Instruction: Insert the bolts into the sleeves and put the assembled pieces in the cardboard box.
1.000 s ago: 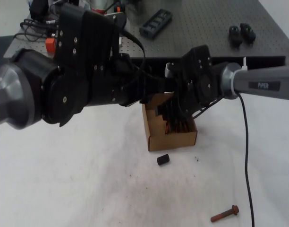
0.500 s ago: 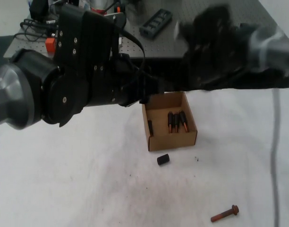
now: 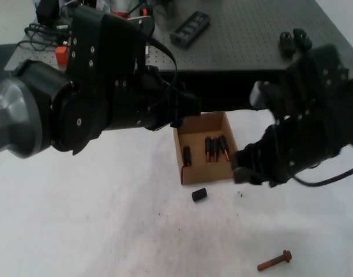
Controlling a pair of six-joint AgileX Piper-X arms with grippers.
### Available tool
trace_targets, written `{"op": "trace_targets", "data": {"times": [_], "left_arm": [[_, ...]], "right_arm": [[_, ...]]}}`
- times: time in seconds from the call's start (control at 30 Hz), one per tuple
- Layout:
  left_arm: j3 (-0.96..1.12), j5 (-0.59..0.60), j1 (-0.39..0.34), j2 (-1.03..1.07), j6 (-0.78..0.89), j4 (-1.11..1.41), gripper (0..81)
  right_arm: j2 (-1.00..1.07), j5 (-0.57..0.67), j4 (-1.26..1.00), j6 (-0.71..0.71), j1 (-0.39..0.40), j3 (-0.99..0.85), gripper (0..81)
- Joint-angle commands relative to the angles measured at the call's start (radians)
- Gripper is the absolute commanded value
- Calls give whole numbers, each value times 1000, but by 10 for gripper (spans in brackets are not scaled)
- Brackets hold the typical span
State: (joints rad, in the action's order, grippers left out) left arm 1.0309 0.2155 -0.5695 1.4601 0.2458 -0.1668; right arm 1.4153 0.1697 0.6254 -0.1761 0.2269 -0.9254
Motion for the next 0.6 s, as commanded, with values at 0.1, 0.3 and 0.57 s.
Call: {"op": "trace_targets", "data": {"times": [0.1, 0.3, 0.57], "left_arm": [[3, -40, 13, -20, -24, -53, 369], [3, -106, 28, -49, -80, -131, 369], [3, -123, 28, -76, -104, -146, 369]], "right_arm": [[245, 11, -57, 2, 106, -125, 335], [462, -40, -50, 41, 146, -306, 369], [565, -116, -31, 64, 148, -395, 369]]}}
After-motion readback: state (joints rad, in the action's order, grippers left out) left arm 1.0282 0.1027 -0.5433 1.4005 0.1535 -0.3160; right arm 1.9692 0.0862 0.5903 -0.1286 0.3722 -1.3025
